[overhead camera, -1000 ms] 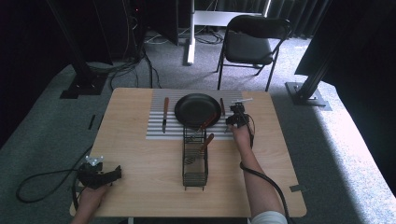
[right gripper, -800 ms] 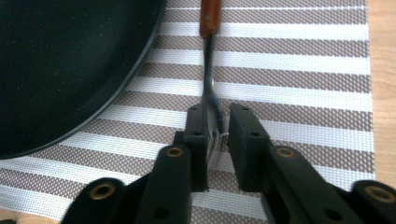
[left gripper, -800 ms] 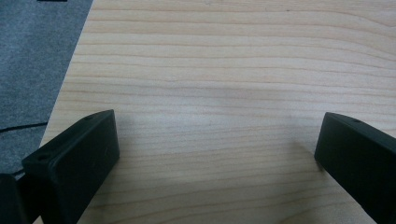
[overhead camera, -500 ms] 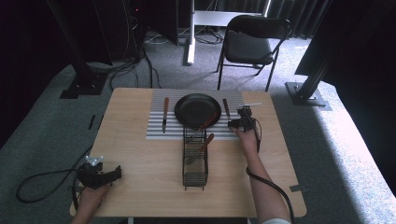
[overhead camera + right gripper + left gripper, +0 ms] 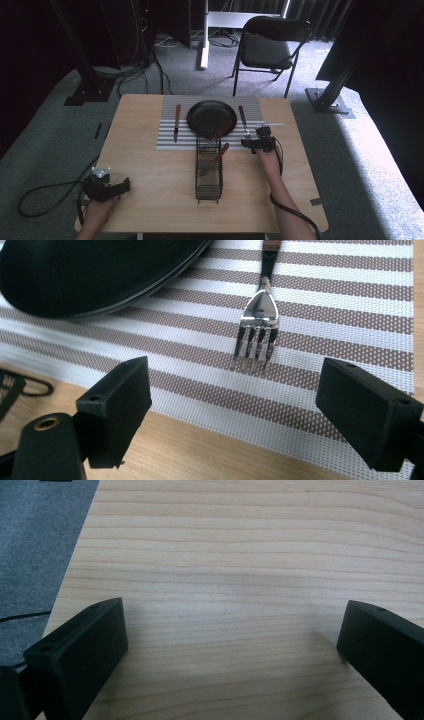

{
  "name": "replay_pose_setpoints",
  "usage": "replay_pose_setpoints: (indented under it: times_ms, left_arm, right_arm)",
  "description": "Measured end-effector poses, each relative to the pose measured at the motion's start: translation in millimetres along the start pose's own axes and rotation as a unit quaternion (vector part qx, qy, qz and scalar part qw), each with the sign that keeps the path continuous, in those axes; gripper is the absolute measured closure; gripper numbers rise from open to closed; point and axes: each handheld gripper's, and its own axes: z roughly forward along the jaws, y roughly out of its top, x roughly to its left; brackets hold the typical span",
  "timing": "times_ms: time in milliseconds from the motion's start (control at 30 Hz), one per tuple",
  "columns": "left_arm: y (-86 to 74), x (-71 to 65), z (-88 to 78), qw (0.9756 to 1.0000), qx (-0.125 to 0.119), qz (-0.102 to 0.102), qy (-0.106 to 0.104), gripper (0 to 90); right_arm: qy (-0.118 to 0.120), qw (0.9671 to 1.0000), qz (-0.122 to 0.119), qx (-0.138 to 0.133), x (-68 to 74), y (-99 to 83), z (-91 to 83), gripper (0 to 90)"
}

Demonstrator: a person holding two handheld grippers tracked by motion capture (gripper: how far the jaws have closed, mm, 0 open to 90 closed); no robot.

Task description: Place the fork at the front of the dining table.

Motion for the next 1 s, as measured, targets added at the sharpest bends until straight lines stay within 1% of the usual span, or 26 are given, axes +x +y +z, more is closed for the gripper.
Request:
replay_pose_setpoints:
  times_ms: [33, 67, 167, 233, 367, 433, 500, 567, 700, 833, 900, 933, 1000]
  left_arm:
    - [0.0, 0.0, 0.0, 1.0000, 0.000, 0.000, 0.000, 0.0]
    - [0.0, 0.0, 0.0, 1.0000, 0.000, 0.000, 0.000, 0.0]
    - [0.0, 0.0, 0.0, 1.0000, 0.000, 0.000, 0.000, 0.0]
    - [0.0, 0.0, 0.0, 1.0000, 0.000, 0.000, 0.000, 0.0]
    - [0.0, 0.0, 0.0, 1.0000, 0.000, 0.000, 0.000, 0.0]
    - [0.0, 0.0, 0.0, 1.0000, 0.000, 0.000, 0.000, 0.0]
    - [0.0, 0.0, 0.0, 1.0000, 0.000, 0.000, 0.000, 0.0]
    - [0.0, 0.0, 0.0, 1.0000, 0.000, 0.000, 0.000, 0.0]
    - [0.0, 0.0, 0.0, 1.0000, 0.000, 0.000, 0.000, 0.0]
    - [0.0, 0.0, 0.0, 1.0000, 0.000, 0.000, 0.000, 0.0]
    - [0.0, 0.0, 0.0, 1.0000, 0.000, 0.000, 0.000, 0.0]
    - [0.0, 0.0, 0.0, 1.0000, 0.000, 0.000, 0.000, 0.0]
    - [0.0, 0.0, 0.0, 1.0000, 0.000, 0.000, 0.000, 0.0]
  right_arm:
    - [0.003, 1.0000, -0.008, -0.004, 1.2, -1.0, 0.8, 13.8]
    - [0.014, 0.9998, -0.012, -0.007, 2.9, -2.2, 2.4, 13.8]
    - [0.024, 0.9993, -0.028, -0.008, 8.4, -3.8, 8.2, 13.7]
    - [0.031, 0.9991, -0.029, -0.007, 10.7, -4.1, 12.0, 13.6]
    - [0.052, 0.9982, -0.028, -0.004, 16.9, -5.7, 17.4, 13.7]
    - [0.047, 0.9983, -0.033, -0.003, 19.5, -6.8, 17.6, 13.8]
    - [0.048, 0.9984, -0.028, -0.007, 19.1, -8.1, 15.9, 13.7]
    - [0.035, 0.9989, -0.028, -0.014, 17.6, -10.2, 12.4, 13.7]
    - [0.022, 0.9992, -0.023, -0.024, 12.1, -17.5, 4.6, 13.7]
    - [0.009, 0.9991, -0.012, -0.041, 5.0, -28.8, -4.1, 13.7]
    - [-0.001, 0.9992, -0.013, -0.037, 2.4, -34.2, -8.1, 13.7]
    - [-0.006, 0.9991, -0.013, -0.040, 1.5, -37.0, -10.6, 13.7]
    - [-0.009, 0.9990, -0.006, -0.043, -1.6, -42.5, -16.5, 13.7]
